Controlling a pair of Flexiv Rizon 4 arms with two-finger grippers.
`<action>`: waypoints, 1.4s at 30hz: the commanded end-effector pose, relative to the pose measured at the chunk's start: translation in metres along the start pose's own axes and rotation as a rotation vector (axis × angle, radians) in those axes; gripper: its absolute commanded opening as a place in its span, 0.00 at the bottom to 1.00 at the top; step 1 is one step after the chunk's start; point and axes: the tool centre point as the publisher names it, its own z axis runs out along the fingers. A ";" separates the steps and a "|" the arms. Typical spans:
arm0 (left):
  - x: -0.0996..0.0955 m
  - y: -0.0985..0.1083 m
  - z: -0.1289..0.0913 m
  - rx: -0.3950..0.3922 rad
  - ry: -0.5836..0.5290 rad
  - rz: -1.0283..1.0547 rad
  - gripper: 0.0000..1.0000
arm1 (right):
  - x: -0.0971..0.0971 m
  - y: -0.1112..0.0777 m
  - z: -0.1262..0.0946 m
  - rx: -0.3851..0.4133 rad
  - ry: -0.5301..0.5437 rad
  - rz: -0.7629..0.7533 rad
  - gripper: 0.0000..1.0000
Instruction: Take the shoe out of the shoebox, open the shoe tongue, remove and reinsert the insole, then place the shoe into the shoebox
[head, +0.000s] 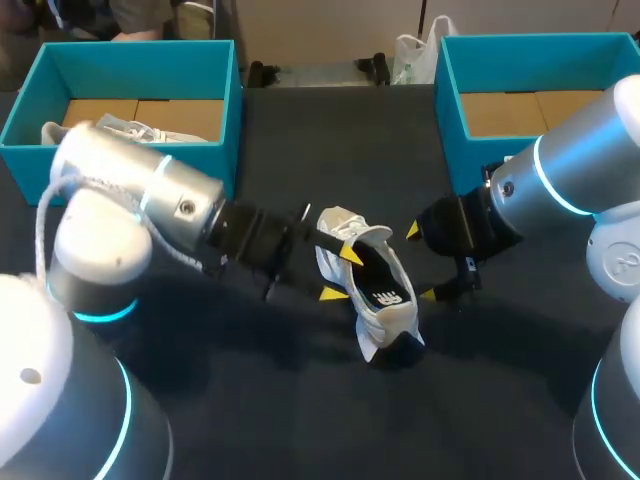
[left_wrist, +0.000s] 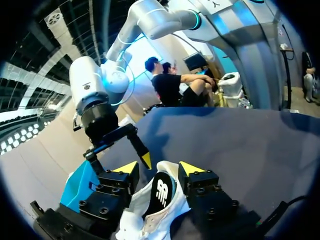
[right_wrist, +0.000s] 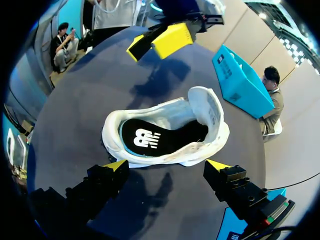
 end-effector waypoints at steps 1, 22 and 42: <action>-0.016 -0.001 -0.004 -0.003 0.255 0.014 0.69 | 0.000 0.000 0.001 0.002 -0.001 0.001 1.00; -0.055 0.000 -0.025 -0.133 0.685 0.085 1.00 | -0.011 -0.029 -0.057 0.001 0.045 -0.041 1.00; -0.072 0.005 -0.036 -0.144 0.719 -0.001 1.00 | -0.033 -0.065 -0.125 0.052 0.143 -0.034 1.00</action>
